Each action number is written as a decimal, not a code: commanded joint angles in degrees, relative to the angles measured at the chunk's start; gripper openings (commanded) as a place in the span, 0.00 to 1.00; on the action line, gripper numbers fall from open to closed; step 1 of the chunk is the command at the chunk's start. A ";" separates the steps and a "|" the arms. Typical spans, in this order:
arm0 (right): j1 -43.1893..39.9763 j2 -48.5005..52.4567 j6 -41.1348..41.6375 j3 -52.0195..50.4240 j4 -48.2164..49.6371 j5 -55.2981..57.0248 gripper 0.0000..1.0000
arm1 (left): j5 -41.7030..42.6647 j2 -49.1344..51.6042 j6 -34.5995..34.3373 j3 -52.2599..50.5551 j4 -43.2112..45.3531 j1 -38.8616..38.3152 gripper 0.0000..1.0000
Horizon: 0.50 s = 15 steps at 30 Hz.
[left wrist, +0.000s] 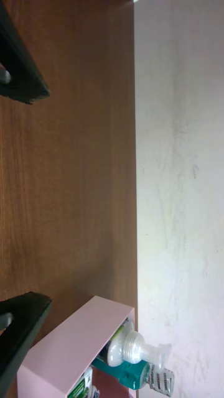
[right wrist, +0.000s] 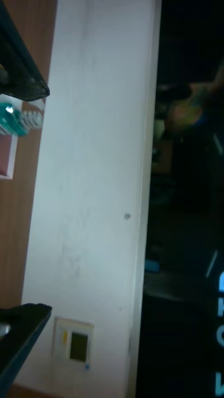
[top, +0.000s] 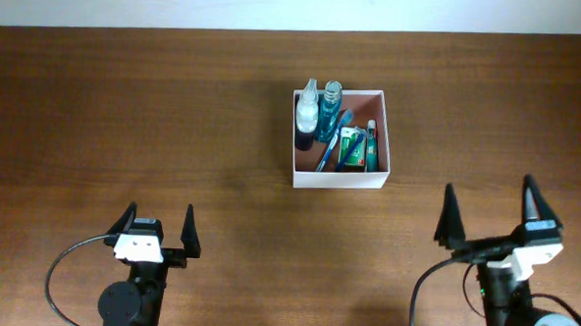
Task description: Pack container
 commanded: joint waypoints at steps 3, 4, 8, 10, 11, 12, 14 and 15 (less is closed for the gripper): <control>2.21 -5.97 0.09 -3.87 0.44 -2.78 0.99 | 0.83 -0.55 1.11 -0.15 -0.33 0.24 0.99; 2.56 -6.86 0.09 -4.42 0.44 -2.78 0.99 | 0.83 -0.55 1.11 -0.15 -0.33 0.24 0.99; 3.87 -10.38 0.07 -6.95 0.44 -2.75 0.99 | 0.83 -0.55 1.11 -0.15 -0.33 0.24 0.99; 4.31 -11.15 0.07 -8.11 0.81 -2.75 0.99 | 0.83 -0.55 1.11 -0.15 -0.33 0.24 0.99; 4.48 -11.15 0.09 -8.55 0.87 -2.78 0.99 | 0.83 -0.55 1.11 -0.15 -0.33 0.24 0.99; 4.66 -11.15 0.09 -8.98 1.09 -2.80 0.99 | 0.83 -0.55 1.11 -0.15 -0.33 0.24 0.99; 5.01 -11.15 0.09 -9.75 1.36 -2.82 0.99 | 0.83 -0.55 1.11 -0.15 -0.33 0.24 1.00; 5.14 -11.15 0.09 -10.14 1.68 -2.82 0.99 | 0.83 -0.55 1.11 -0.15 -0.33 0.24 0.99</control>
